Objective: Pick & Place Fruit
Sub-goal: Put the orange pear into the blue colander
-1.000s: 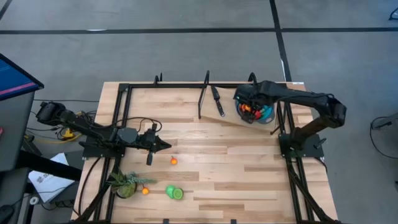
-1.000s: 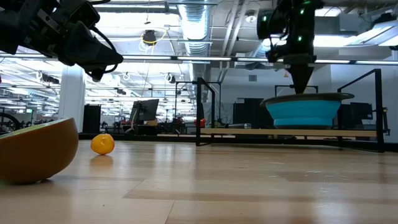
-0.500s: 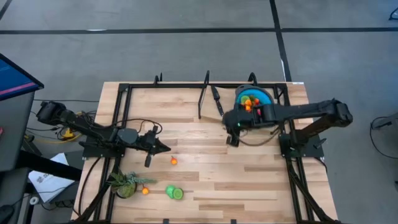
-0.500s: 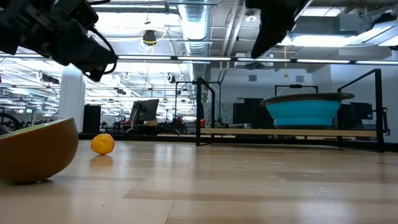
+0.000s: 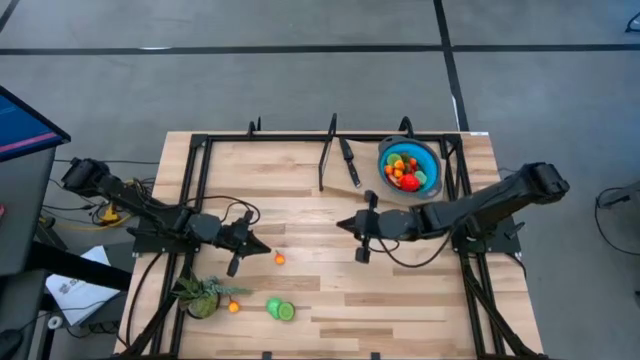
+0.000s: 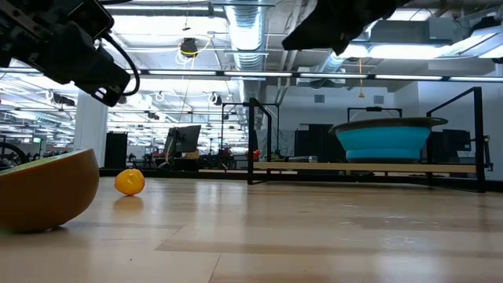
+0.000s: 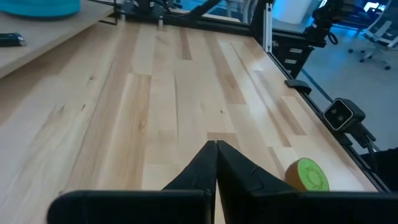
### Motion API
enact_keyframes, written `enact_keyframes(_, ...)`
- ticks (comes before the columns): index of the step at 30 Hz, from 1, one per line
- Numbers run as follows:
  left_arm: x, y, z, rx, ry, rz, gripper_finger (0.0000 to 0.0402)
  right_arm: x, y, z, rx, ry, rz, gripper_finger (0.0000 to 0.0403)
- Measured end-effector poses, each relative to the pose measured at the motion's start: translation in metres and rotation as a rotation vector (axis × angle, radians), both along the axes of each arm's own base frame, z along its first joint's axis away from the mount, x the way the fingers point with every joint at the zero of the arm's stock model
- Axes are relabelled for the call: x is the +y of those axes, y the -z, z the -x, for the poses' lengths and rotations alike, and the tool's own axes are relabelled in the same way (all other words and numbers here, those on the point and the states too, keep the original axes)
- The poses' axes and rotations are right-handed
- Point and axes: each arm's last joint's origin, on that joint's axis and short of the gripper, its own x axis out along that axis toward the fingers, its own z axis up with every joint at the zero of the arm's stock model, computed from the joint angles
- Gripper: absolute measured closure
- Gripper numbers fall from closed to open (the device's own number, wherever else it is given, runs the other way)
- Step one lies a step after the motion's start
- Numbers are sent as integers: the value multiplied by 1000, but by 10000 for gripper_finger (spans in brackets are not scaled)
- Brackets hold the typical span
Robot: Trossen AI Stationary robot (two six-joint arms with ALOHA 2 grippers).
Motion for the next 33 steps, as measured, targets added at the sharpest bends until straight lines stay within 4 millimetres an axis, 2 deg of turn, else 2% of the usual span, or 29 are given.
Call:
enact_keyframes(6,0,0,0,-4,-1,1,398,6,15,6,-191,-20,-25,396)
enact_keyframes(9,0,-1,0,-8,0,0,398,8,23,10,-208,-25,-36,397)
enact_keyframes(16,-1,-7,-2,-82,40,-63,398,7,24,11,-237,-10,-81,398)
enact_keyframes(19,-4,-9,-1,-108,89,-99,384,7,24,11,-236,-12,-81,400)
enact_keyframes(22,-7,-12,-2,-116,101,-97,345,7,24,11,-233,-18,-83,402)
enact_keyframes(28,-9,-12,-1,-115,167,-80,227,7,25,11,-231,-18,-83,400)
enact_keyframes(33,-12,0,-3,-39,242,-80,160,7,25,11,-230,-17,-82,401)
